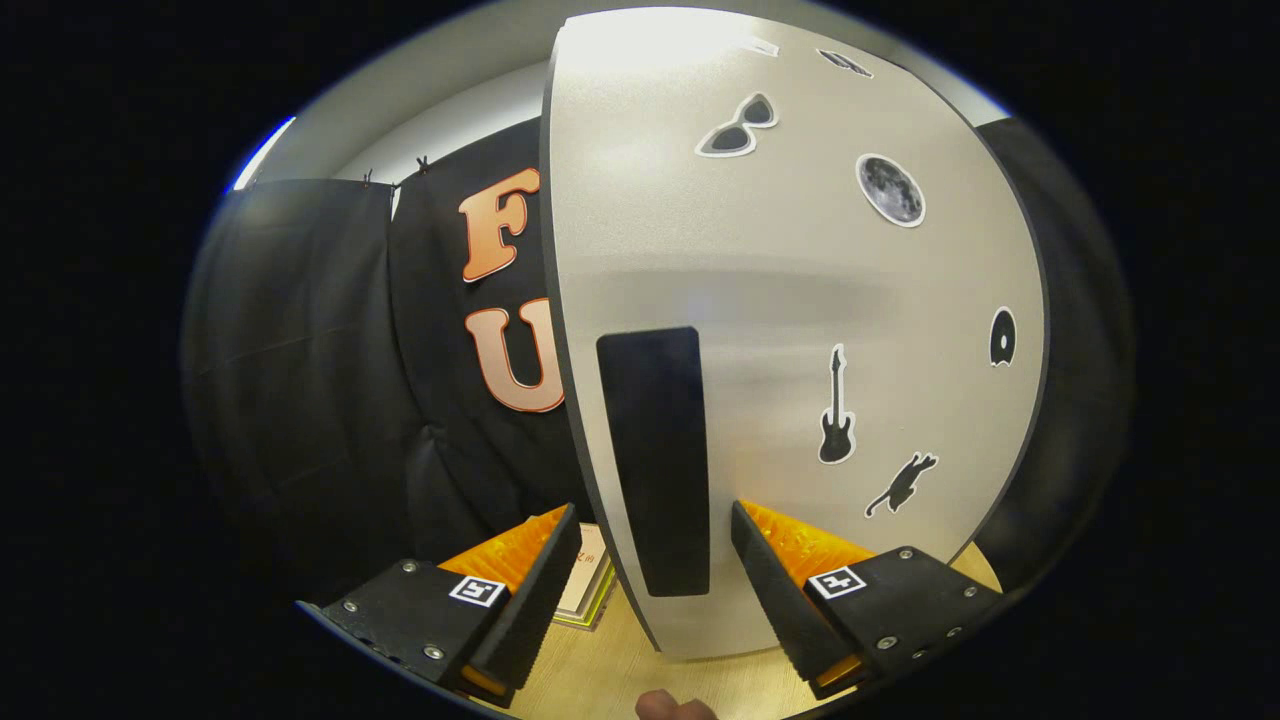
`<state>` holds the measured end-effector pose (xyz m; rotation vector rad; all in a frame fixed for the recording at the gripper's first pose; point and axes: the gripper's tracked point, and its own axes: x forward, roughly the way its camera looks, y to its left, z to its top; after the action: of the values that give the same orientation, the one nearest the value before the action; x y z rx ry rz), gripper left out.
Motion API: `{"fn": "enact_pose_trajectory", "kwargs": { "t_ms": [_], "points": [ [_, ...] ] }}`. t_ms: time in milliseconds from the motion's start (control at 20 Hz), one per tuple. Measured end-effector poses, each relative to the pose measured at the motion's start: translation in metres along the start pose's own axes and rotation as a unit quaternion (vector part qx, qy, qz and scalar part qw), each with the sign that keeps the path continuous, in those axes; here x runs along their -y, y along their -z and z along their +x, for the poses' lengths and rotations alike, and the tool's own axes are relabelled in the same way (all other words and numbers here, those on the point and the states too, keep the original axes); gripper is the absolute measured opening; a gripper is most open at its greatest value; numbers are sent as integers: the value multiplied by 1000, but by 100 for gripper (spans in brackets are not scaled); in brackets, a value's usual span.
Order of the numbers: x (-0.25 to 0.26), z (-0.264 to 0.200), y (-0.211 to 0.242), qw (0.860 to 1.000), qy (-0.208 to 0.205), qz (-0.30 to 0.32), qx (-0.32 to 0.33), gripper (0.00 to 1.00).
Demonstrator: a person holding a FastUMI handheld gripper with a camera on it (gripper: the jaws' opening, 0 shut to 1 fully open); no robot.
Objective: Open the shoe cabinet door, grab the shoes and put them into the shoe cabinet, then close the shoe cabinet door.
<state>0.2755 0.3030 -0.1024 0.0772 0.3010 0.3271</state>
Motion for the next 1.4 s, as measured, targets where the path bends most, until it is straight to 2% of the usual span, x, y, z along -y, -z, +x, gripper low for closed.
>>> {"fn": "enact_pose_trajectory", "kwargs": {
  "t_ms": [300, 550, 750, 1000, 1250, 1400],
  "points": [
    [0, 8, -2, 1000, 8, -1, 1, 94],
    [-6, 0, 3, 1000, -2, 6, -10, 95],
    [-8, -40, -5, 1000, 7, -15, 11, 95],
    [15, -106, 7, 999, 44, -23, 8, 94],
    [43, -166, 5, 996, 82, -15, 16, 95],
    [49, -194, -5, 996, 88, -8, 30, 95]
  ]
}}
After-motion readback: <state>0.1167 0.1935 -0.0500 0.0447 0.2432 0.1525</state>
